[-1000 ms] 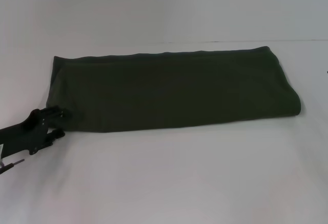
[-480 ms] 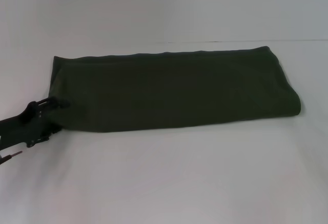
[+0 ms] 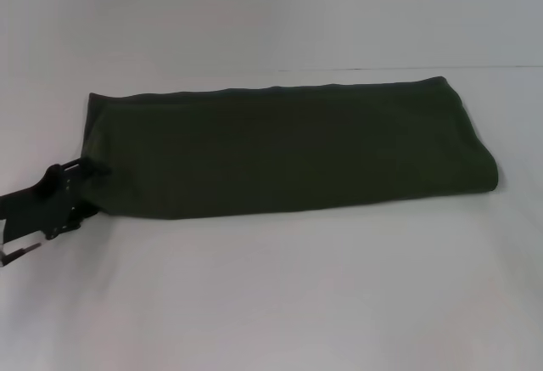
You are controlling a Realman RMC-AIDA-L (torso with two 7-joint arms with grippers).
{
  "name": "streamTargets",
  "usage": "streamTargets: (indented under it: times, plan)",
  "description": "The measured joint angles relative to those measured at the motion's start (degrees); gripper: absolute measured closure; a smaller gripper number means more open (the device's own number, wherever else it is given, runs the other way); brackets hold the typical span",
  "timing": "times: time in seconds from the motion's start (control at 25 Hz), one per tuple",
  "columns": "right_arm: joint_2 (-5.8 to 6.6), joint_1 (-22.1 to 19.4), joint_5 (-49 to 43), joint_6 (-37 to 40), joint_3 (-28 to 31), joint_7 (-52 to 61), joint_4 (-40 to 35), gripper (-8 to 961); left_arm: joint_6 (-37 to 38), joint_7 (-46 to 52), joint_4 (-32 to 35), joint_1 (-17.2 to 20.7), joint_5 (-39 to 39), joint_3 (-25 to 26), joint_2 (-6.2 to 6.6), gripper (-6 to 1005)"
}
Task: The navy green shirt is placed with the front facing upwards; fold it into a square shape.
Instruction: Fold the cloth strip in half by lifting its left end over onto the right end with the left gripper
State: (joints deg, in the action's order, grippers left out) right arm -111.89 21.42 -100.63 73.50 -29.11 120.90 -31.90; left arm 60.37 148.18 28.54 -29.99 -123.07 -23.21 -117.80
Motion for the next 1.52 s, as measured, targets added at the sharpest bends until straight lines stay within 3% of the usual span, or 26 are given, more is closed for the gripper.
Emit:
streamTargets:
  times: [0.24, 0.56, 0.8, 1.0, 1.12, 1.52]
  plan:
    - [0.00, 0.0, 0.0, -0.1, 0.0, 0.0, 0.0, 210, -2.0, -0.5, -1.9, -1.7, -0.1, -0.1, 0.14, 207]
    - [0.01, 0.0, 0.0, 0.3, 0.9, -0.1, 0.0, 210, -1.3, -1.5, -1.0, -1.0, 0.4, -0.2, -0.22, 221]
    - [0.00, -0.2, 0.0, 0.3, 1.1, -0.1, 0.0, 210, -1.4, -1.7, -1.0, -1.1, 0.4, -0.2, -0.23, 421]
    - [0.01, -0.2, -0.1, 0.3, 1.7, -0.1, 0.0, 210, -0.5, -2.8, -0.8, -0.9, 0.4, 0.1, -0.24, 662]
    - [0.17, -0.2, 0.0, 0.3, 1.7, 0.0, 0.0, 210, 0.3, -3.8, -0.4, -0.7, 0.5, 0.4, -0.24, 877]
    - [0.26, -0.3, -0.3, -0.2, 3.0, 0.1, 0.0, 209, 1.8, -5.9, 5.2, 2.9, 1.1, 0.4, -0.10, 882]
